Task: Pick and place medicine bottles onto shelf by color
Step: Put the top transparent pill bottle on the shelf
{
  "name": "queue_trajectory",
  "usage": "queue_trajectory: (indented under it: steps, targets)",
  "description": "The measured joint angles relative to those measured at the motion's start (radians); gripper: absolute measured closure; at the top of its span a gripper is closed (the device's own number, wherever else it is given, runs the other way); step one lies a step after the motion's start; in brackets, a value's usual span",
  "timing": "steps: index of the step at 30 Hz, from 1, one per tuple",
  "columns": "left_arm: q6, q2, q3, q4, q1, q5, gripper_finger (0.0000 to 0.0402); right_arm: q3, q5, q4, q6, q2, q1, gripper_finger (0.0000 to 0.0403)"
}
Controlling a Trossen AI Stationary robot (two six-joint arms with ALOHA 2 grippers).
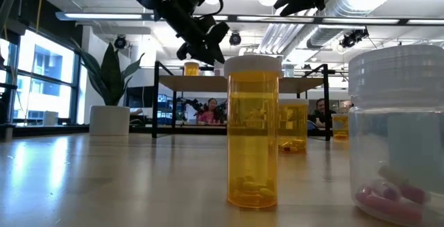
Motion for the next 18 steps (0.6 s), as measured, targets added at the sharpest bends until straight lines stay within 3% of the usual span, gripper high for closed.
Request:
queue_trajectory:
  steps: [11,18]
  targets:
    - [0.001,0.014,0.000,0.007,0.006,-0.037,0.0271,0.000,0.000,-0.001,0.000,0.000,0.000,0.0217]
    - [-0.010,0.014,0.000,0.013,0.006,-0.020,0.0247,0.000,0.000,-0.001,0.000,0.000,0.000,0.0217]
